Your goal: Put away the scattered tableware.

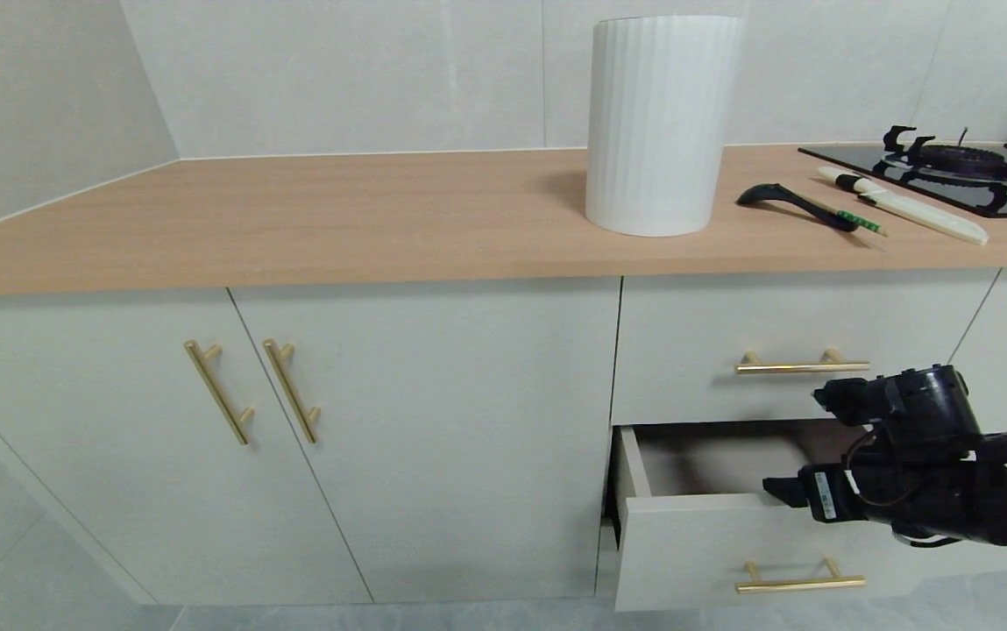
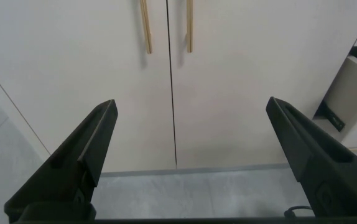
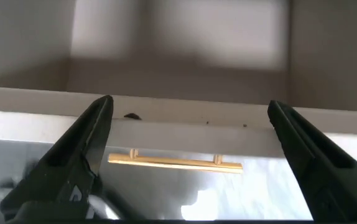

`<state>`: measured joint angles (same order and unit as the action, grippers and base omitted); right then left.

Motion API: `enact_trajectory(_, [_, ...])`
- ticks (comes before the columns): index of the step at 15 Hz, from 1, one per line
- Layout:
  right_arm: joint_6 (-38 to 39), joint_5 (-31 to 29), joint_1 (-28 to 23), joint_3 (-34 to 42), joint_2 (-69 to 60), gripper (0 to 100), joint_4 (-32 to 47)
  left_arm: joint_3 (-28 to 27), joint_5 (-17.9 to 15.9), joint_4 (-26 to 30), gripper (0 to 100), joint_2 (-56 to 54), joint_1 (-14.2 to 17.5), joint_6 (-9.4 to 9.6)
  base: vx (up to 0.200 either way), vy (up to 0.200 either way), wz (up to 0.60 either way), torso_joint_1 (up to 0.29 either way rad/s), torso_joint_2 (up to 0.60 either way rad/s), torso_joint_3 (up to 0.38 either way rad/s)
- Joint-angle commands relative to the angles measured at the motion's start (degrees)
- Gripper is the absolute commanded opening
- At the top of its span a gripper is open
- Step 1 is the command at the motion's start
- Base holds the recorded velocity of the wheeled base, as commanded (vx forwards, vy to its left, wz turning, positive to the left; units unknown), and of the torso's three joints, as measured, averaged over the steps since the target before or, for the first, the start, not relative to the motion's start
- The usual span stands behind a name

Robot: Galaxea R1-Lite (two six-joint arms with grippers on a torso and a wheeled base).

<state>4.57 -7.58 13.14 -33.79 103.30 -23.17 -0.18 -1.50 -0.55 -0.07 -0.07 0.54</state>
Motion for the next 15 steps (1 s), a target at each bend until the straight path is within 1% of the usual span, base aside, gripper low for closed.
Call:
enact_trajectory(1, [0.0,0.02,0.04,-1.45,-2.84,100,5.68,0.01,0.01,0.02,100,0.07,-0.01,-0.01,0.0,0.0,0.0,0.0,0.0,0.0])
enact_trajectory(3, [-0.7,0.02,0.04,-2.51,-4.6,100,13.24,0.01,0.01,0.02,100,0.07,-0.01,-0.01,0.0,0.0,0.0,0.0,0.0,0.0])
enact_trajectory(5, [-4.84,0.02,0.13,-3.56,-6.62,100,22.65,0.01,0.01,0.02,100,0.07,-0.01,-0.01,0.0,0.0,0.0,0.0,0.0,0.0])
enact_trajectory(7, [-6.94,0.02,0.39,-3.65,-8.38,100,28.01,0.01,0.01,0.02,100,0.07,-0.01,-0.01,0.0,0.0,0.0,0.0,0.0,0.0])
enact_trajectory(8, [-8.53,0.02,0.57,-3.74,-9.52,100,32.23,0.01,0.01,0.02,100,0.07,-0.01,-0.01,0.0,0.0,0.0,0.0,0.0,0.0])
enact_trajectory(10, [-10.2,-0.06,1.45,-5.85,-11.19,100,43.92,0.01,0.01,0.02,100,0.07,-0.01,-0.01,0.0,0.0,0.0,0.0,0.0,0.0])
enact_trajectory(11, [-10.46,0.02,2.68,-7.87,-11.81,100,50.42,0.01,0.01,0.02,100,0.07,-0.01,-0.01,0.0,0.0,0.0,0.0,0.0,0.0])
enact_trajectory(12, [-10.37,0.02,3.56,-9.01,-11.98,100,54.46,0.01,0.01,-0.07,100,0.07,-0.01,-0.01,0.0,0.0,0.0,0.0,0.0,0.0])
enact_trajectory(13, [-10.46,-0.06,4.26,-9.27,-11.9,100,57.01,0.01,0.01,0.02,100,0.07,-0.01,-0.01,0.0,0.0,0.0,0.0,0.0,0.0])
enact_trajectory(15, [-10.55,-0.06,5.23,-9.27,-11.81,100,57.89,0.01,0.01,0.02,100,0.07,-0.01,-0.01,0.0,0.0,0.0,0.0,0.0,0.0])
